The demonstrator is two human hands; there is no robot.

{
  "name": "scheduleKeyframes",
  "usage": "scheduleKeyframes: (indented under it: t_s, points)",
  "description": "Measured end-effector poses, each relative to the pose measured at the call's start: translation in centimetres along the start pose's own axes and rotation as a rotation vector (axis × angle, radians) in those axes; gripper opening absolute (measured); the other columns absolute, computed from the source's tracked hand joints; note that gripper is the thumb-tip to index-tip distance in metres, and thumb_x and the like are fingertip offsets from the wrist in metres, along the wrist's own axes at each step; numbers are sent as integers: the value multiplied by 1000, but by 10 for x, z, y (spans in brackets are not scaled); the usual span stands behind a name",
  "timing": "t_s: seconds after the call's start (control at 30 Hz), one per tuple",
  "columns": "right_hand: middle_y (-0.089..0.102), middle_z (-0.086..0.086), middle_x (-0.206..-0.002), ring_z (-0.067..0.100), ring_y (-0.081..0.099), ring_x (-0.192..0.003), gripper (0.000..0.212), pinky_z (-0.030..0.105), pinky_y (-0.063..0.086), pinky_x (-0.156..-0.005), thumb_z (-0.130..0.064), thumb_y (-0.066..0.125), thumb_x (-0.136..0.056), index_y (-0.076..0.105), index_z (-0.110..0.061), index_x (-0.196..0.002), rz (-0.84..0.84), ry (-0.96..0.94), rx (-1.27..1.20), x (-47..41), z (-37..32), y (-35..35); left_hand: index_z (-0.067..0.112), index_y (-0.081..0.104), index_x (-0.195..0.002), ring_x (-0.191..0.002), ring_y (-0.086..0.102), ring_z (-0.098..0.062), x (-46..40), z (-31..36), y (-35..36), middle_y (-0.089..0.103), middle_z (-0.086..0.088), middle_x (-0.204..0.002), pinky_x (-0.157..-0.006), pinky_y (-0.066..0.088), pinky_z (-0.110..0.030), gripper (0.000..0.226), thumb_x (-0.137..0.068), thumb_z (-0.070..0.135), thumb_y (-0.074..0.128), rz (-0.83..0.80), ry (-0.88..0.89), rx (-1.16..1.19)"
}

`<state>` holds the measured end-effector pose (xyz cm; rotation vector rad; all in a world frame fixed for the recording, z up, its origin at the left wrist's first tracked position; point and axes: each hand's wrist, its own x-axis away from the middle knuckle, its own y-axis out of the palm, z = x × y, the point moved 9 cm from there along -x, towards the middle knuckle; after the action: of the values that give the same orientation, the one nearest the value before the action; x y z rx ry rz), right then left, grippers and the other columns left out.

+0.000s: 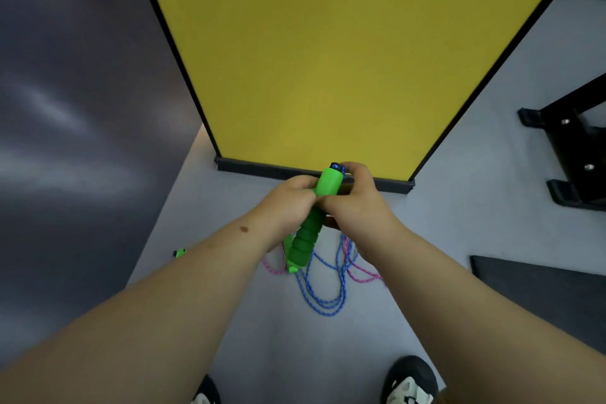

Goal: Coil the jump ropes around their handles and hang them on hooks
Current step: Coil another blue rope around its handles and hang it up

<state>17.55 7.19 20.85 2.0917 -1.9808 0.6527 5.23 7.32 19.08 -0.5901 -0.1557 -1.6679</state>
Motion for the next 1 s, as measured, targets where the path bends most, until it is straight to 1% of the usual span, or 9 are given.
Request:
scheduleKeyframes:
  t_s: [0.17,0.3,0.43,0.53,0.6,0.67,0.73,0.87,1.0]
  points:
    - [68,8,-102,27,71,-87,61,49,61,-81,-19,69,-73,50,-35,-128,-88,-111,36,35,-44,6,26,62,-124,-78,74,-14,63,43,-17,74,-6,-100,-85,60,-49,46,-83,4,58,-50,81,8]
    - [60,5,-117,8,55,-77,48,16,39,-61,-17,56,-82,60,-32,-127,-98,-238,265,53,-67,-16,22,66,-120,-66,68,-17,85,58,-27,72,-4,-92,-71,53,-40,48,-77,4,54,-113,123,59]
    - [76,-9,-107,10,67,-104,22,30,50,-93,-19,58,-98,72,-28,-112,-309,-246,351,58,-51,-10,9,70,-113,-57,56,-19,91,77,-27,60,-9,-70,-56,46,-29,39,-74,10,62,-159,175,286]
    - [78,-7,-87,15,69,-86,23,36,53,-78,-35,53,-103,73,-26,-96,-286,-201,399,49,-46,-10,13,68,-113,-56,58,-13,82,88,-56,62,-5,-73,-49,47,-24,26,-89,8,74,106,242,463]
    - [66,-6,-72,20,65,-75,27,40,56,-78,-36,48,-104,70,-24,-92,-219,-236,344,44,-55,-12,13,67,-116,-70,69,-17,78,85,-72,72,-9,-93,-54,53,-23,21,-95,11,70,260,218,589]
    - [50,-9,-66,11,52,-64,28,28,51,-68,-27,45,-105,66,-21,-88,-179,-315,310,47,-67,-7,10,66,-117,-86,73,-22,74,81,-67,74,-17,-109,-69,61,-28,23,-95,10,71,262,168,613]
    - [48,-16,-59,2,44,-58,29,15,36,-56,-21,45,-105,59,-22,-80,-192,-436,406,54,-79,5,12,68,-114,-86,71,-23,69,78,-53,74,-15,-102,-77,61,-33,24,-91,10,76,201,168,541]
    - [54,-21,-62,-10,52,-65,24,9,37,-60,-24,46,-106,67,-21,-95,-250,-445,530,54,-80,8,23,73,-106,-81,71,-26,68,83,-56,75,-7,-88,-91,60,-48,27,-81,21,83,241,239,344]
    - [60,-17,-73,-7,54,-67,27,9,38,-62,-31,44,-107,69,-25,-99,-271,-415,506,55,-79,1,26,71,-113,-92,76,-15,78,97,-49,81,4,-92,-80,54,-10,30,-87,18,82,199,310,44]
